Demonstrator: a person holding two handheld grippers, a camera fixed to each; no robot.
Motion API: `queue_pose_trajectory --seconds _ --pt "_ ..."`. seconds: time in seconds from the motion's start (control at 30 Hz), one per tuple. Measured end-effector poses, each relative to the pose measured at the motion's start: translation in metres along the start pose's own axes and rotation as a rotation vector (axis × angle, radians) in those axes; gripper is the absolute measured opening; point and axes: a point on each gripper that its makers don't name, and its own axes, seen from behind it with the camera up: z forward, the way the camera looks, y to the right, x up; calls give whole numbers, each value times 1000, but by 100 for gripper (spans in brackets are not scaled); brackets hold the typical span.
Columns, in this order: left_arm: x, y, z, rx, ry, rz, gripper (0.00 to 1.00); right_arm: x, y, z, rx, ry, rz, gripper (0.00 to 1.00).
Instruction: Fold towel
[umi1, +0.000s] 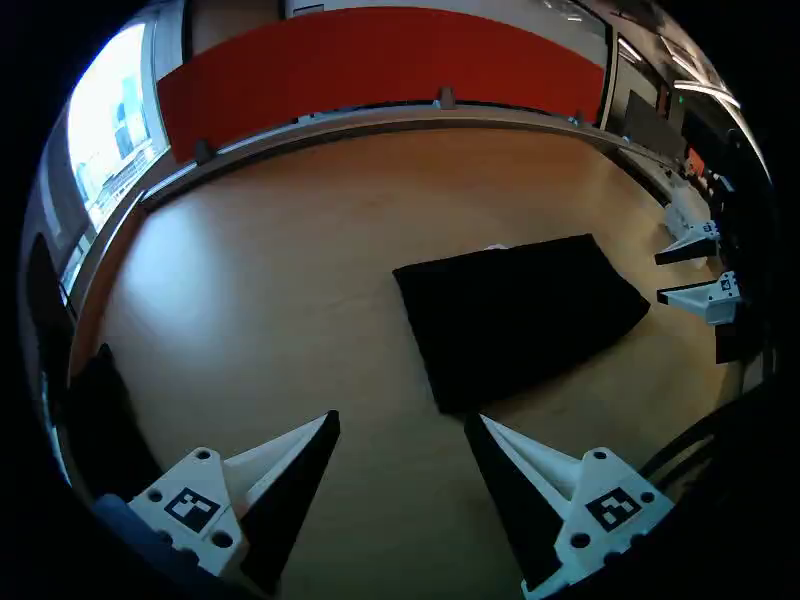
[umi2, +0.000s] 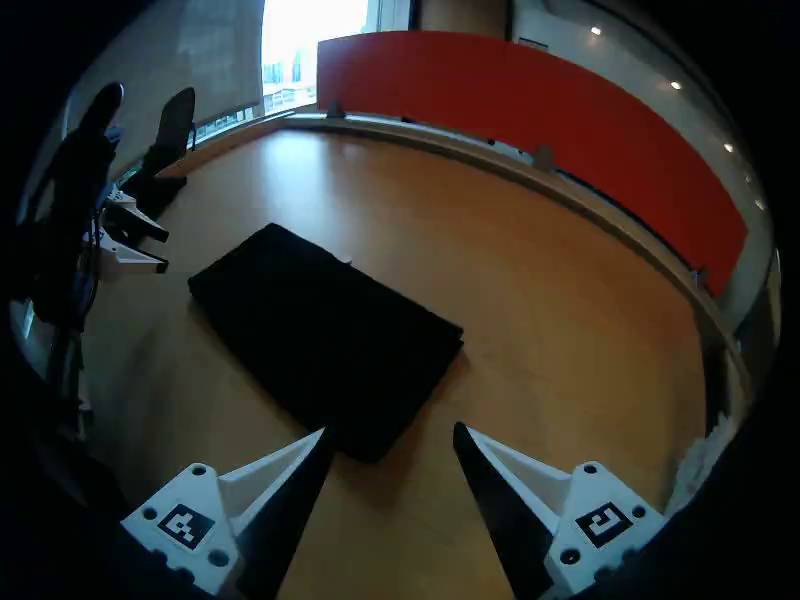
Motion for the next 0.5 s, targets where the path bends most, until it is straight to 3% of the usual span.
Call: queue_pose_trajectory --seconds 0.5 --pt "-30 -8 -25 49 45 -106 93 -2 -7 7 59 -19 -66 89"
